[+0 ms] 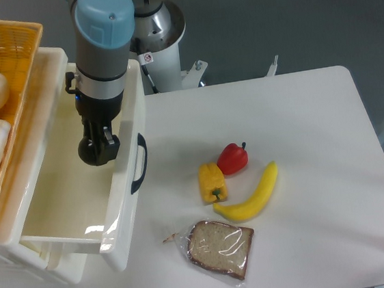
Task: Place the mangosteen in the upper white drawer
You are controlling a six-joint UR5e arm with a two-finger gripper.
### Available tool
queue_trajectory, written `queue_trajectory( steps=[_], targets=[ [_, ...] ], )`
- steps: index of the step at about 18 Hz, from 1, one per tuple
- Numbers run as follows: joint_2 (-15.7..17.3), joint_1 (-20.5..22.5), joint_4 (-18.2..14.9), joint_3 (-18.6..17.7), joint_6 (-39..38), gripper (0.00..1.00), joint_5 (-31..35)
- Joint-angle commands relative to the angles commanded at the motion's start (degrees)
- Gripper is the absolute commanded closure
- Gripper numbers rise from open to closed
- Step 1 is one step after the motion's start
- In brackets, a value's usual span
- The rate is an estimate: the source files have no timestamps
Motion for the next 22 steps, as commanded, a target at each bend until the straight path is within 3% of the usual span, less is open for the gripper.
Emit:
queue_trajectory(
  steps=[3, 11, 18, 22],
  targets=[
    [0.0, 0.0, 0.0, 0.26, 0.53, 0.0, -0.17],
    [1.4, 1.84, -0.09, 2.89, -1.92, 0.0, -1.85],
    [2.11, 16.94, 0.35, 5.18, -5.27, 0.0, -2.37],
    [1.5, 25.47, 1.32, 5.1, -5.71, 0.0, -5.97]
  ],
)
